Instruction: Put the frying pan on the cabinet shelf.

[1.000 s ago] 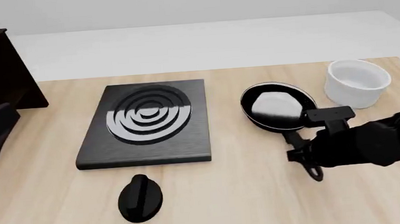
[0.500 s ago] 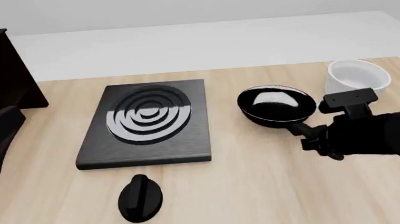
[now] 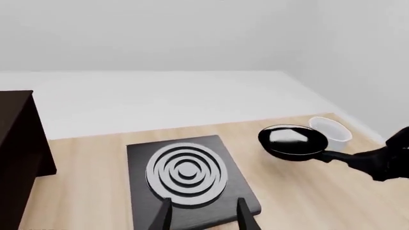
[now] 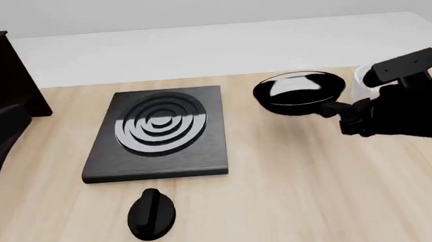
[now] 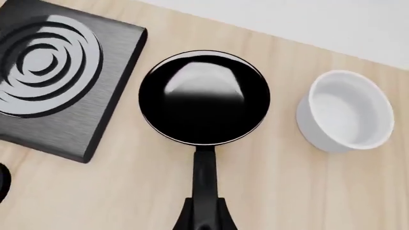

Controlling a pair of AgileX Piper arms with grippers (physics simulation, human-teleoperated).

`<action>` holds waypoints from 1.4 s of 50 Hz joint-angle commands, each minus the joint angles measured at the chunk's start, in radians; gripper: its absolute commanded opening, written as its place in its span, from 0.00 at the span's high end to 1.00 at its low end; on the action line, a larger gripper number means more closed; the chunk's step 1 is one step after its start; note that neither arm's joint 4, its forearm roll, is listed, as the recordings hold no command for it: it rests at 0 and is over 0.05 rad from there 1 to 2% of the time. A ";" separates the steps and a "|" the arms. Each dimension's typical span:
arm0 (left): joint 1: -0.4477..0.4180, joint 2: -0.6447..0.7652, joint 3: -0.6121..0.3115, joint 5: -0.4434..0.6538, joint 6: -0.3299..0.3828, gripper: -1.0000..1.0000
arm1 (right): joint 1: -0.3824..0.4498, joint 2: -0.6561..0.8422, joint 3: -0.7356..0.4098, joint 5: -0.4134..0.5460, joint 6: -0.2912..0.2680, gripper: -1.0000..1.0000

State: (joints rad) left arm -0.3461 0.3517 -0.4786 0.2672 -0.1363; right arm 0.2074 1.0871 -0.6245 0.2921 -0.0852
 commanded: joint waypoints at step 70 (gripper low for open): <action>-0.301 0.413 -0.107 -0.212 -0.685 0.00 | 0.522 0.132 -0.526 -0.066 -0.177 1.00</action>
State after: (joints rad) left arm -0.6101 0.7059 -0.5488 0.0759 -0.7967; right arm 0.6863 1.2016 -1.1043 0.2679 -0.2536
